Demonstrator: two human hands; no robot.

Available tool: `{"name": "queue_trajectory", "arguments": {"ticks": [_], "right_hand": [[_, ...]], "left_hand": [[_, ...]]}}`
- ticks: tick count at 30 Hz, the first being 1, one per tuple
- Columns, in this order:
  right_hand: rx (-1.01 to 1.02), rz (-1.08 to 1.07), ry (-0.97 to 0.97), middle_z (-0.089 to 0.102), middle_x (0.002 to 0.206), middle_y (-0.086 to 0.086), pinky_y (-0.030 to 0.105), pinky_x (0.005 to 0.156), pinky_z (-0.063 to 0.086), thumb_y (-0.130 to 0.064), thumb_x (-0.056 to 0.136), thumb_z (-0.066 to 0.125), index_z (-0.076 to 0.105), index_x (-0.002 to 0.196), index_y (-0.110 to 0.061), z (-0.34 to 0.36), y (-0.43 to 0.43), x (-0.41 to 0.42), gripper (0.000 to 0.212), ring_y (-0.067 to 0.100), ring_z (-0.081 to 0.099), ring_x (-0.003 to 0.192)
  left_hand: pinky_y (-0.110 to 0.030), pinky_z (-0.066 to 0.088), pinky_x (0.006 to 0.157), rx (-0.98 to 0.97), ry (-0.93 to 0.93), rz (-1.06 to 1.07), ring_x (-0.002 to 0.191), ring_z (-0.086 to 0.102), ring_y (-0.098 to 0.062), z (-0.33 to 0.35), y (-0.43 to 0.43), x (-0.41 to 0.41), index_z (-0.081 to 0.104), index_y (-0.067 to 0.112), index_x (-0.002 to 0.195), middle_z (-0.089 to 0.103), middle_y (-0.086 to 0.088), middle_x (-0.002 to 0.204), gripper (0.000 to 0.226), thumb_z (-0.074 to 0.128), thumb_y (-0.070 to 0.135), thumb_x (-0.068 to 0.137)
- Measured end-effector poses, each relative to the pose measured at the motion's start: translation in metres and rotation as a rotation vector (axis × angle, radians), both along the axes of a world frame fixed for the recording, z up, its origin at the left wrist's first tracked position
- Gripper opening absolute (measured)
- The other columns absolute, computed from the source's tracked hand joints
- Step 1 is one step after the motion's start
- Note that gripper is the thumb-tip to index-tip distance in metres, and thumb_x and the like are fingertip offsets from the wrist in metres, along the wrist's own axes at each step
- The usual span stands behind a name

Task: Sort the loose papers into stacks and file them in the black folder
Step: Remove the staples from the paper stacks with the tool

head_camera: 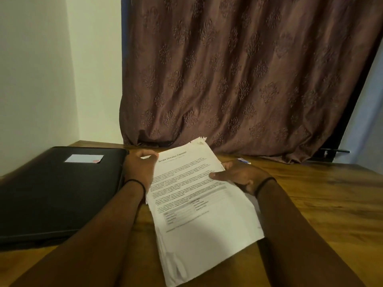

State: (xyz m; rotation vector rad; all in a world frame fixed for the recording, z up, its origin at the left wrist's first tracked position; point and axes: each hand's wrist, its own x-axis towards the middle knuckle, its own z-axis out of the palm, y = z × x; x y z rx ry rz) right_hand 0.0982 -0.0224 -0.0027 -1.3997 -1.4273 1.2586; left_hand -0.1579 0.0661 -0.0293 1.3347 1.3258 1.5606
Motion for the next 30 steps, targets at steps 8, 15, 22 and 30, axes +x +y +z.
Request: {"name": "queue_trajectory", "arguments": {"ticks": [8,15,22,30], "right_hand": [[0.231,-0.473,-0.347,0.073,0.090,0.009,0.021,0.062,0.054,-0.023,0.085,0.076,0.070,0.109,0.001,-0.013,0.005,0.034,0.034,0.018,0.066,0.073],[0.147,-0.792,-0.894,0.067,0.117,0.015,0.035,0.086,0.049,-0.036,0.082,0.076,0.064,0.114,-0.007,-0.021,0.014,0.028,0.045,0.033,0.063,0.106],[0.146,-0.849,-0.980,0.067,0.116,0.015,0.034,0.087,0.049,-0.021,0.095,0.058,0.063,0.111,-0.006,-0.021,0.012,0.011,0.023,0.032,0.062,0.108],[0.070,-0.832,-0.886,0.067,0.114,0.014,0.031,0.076,0.043,-0.024,0.095,0.058,0.062,0.110,-0.006,-0.018,0.011,0.001,0.024,0.029,0.062,0.105]], "left_hand": [[-0.027,0.051,0.054,-0.355,-0.072,-0.582,0.064,0.067,-0.021,0.007,-0.031,0.007,0.065,0.009,0.110,0.072,-0.011,0.091,0.031,0.062,0.035,0.093],[-0.027,0.048,0.054,-0.111,0.365,-0.203,0.049,0.054,-0.016,-0.001,-0.031,0.009,0.066,0.013,0.068,0.067,-0.005,0.063,0.024,0.064,0.020,0.091],[-0.029,0.056,0.055,-0.236,0.349,-0.190,0.052,0.061,-0.019,0.002,-0.041,0.009,0.065,0.015,0.069,0.069,-0.006,0.064,0.026,0.064,0.029,0.092],[-0.030,0.058,0.052,-0.358,0.079,-0.444,0.076,0.071,-0.027,0.003,-0.047,0.014,0.068,0.009,0.101,0.074,-0.013,0.092,0.013,0.064,0.018,0.093]]}}
